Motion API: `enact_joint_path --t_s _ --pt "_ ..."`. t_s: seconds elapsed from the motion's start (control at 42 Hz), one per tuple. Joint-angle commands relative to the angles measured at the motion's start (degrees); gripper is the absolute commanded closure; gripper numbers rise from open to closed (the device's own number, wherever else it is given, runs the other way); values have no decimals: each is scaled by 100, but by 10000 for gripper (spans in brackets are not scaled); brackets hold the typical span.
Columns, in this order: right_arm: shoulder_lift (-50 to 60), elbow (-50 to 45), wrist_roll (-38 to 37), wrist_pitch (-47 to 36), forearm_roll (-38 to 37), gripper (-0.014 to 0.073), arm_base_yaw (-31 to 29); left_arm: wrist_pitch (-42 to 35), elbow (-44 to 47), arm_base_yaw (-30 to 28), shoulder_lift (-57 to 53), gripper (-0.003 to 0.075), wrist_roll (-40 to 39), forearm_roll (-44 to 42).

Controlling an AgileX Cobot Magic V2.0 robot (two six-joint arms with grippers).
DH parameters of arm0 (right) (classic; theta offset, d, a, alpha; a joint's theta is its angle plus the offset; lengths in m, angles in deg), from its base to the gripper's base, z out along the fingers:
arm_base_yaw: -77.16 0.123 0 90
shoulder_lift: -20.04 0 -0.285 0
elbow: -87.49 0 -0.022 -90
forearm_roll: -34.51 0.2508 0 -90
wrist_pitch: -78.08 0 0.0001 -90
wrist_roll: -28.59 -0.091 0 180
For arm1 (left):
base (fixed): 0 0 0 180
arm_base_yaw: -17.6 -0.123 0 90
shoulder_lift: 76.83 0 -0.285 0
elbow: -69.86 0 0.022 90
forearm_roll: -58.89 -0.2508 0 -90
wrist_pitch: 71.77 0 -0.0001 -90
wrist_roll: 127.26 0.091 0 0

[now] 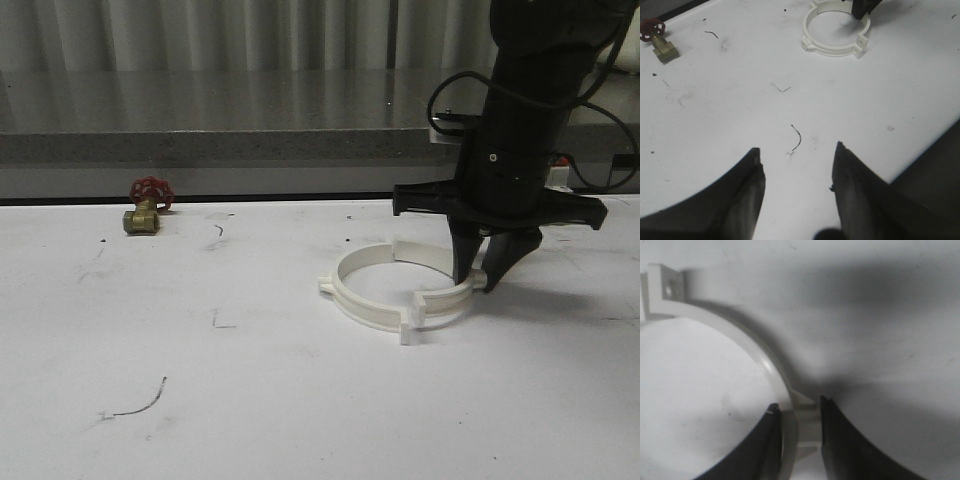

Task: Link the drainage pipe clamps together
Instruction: 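Lower the clamp half against the placed half, closing the ring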

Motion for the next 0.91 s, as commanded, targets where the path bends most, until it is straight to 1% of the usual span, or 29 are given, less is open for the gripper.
enact_joint_path --t_s 0.0,0.882 --pt "268 173 -45 -156 28 391 10 -407 -138 -2 6 407 0 34" --pt "199 167 -89 13 34 389 10 -407 -138 -2 6 407 0 34"
